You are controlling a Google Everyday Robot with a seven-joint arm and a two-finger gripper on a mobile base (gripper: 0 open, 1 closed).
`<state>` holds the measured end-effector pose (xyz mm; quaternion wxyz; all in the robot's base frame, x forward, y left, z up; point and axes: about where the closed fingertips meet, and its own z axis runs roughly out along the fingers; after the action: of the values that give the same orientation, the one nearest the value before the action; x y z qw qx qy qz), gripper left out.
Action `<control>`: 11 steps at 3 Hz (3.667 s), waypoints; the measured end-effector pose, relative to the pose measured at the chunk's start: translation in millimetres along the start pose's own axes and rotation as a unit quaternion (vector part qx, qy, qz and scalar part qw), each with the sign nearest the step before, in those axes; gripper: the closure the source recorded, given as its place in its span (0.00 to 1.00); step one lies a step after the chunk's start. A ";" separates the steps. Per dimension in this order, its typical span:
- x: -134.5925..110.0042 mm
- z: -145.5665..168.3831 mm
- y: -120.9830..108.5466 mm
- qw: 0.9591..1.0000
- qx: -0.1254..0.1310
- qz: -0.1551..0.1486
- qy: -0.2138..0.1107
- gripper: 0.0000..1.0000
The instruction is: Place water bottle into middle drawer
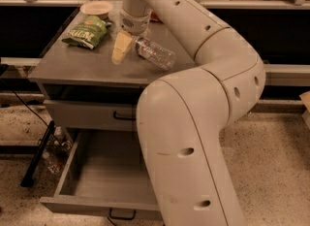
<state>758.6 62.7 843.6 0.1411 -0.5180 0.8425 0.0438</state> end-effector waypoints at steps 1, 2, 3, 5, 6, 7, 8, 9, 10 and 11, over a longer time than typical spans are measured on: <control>0.0 0.1 -0.1 1.000 0.000 0.000 0.000 0.00; 4.9 19.7 -10.7 1.000 -0.021 0.016 -0.003 0.00; 10.0 40.1 -25.5 0.999 -0.035 0.040 -0.003 0.00; 9.8 38.5 -25.6 0.999 -0.035 0.040 -0.003 0.26; 9.8 38.5 -25.6 0.999 -0.035 0.040 -0.003 0.50; 9.8 38.5 -25.6 0.999 -0.035 0.040 -0.003 0.74; 9.8 38.5 -25.6 0.999 -0.035 0.040 -0.003 0.95; 9.6 38.1 -25.6 0.999 -0.035 0.040 -0.003 1.00; 6.6 27.3 -26.1 0.999 -0.035 0.040 -0.003 1.00; 5.2 19.8 -25.8 0.999 -0.035 0.040 -0.003 1.00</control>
Offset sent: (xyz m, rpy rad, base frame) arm 0.0577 -0.0219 -0.0360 0.0844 0.1330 -0.0529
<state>783.0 50.7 825.0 0.1240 -0.4885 0.8600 0.0807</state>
